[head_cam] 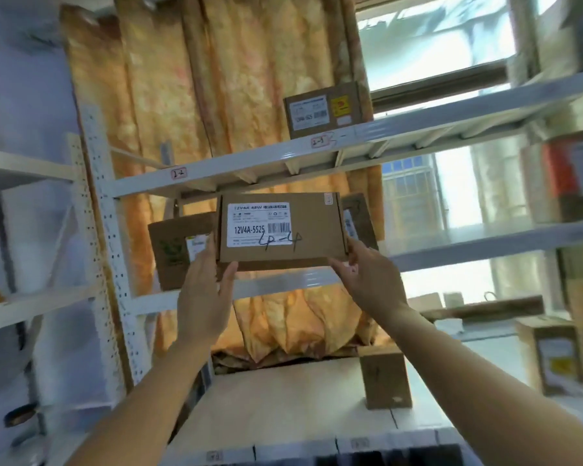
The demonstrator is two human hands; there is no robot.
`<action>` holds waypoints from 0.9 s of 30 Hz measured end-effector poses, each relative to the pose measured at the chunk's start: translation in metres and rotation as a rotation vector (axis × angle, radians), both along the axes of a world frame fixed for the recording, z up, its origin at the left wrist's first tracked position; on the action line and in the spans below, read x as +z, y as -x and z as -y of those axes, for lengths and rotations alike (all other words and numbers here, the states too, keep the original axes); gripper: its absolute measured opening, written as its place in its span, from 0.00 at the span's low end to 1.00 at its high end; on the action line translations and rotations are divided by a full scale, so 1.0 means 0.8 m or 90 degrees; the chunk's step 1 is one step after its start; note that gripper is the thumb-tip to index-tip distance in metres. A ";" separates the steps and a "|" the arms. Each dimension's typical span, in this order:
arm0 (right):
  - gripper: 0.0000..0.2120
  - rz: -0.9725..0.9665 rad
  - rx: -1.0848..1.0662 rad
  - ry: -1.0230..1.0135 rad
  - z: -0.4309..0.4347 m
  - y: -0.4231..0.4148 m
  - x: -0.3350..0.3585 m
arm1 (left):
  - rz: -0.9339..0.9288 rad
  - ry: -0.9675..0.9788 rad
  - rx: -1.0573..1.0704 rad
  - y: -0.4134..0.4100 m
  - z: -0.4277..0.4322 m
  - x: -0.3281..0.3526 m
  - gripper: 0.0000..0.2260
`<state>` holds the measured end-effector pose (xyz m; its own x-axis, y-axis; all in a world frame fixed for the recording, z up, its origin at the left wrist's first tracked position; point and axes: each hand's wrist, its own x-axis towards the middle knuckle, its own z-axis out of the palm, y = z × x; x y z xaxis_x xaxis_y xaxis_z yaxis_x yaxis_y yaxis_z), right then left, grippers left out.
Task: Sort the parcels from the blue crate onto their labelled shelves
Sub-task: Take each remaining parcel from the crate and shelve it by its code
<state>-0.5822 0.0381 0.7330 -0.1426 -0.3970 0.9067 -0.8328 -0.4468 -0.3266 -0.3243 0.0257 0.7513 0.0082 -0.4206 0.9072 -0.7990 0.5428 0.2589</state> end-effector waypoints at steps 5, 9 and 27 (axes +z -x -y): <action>0.18 0.025 -0.163 -0.084 -0.071 0.098 -0.074 | -0.104 -0.213 -0.211 0.117 0.007 -0.075 0.19; 0.15 0.073 -0.277 -0.217 -0.141 0.193 -0.135 | -0.111 -0.316 -0.344 0.240 -0.015 -0.144 0.17; 0.15 0.443 -0.109 -0.329 -0.005 0.494 -0.282 | -0.380 -0.664 -0.387 0.547 0.112 -0.329 0.17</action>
<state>-0.9770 0.0420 0.5078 -0.6904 -0.6557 0.3055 -0.4124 0.0097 -0.9110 -0.7619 -0.0642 0.4879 -0.1467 -0.9854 0.0869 -0.1257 0.1057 0.9864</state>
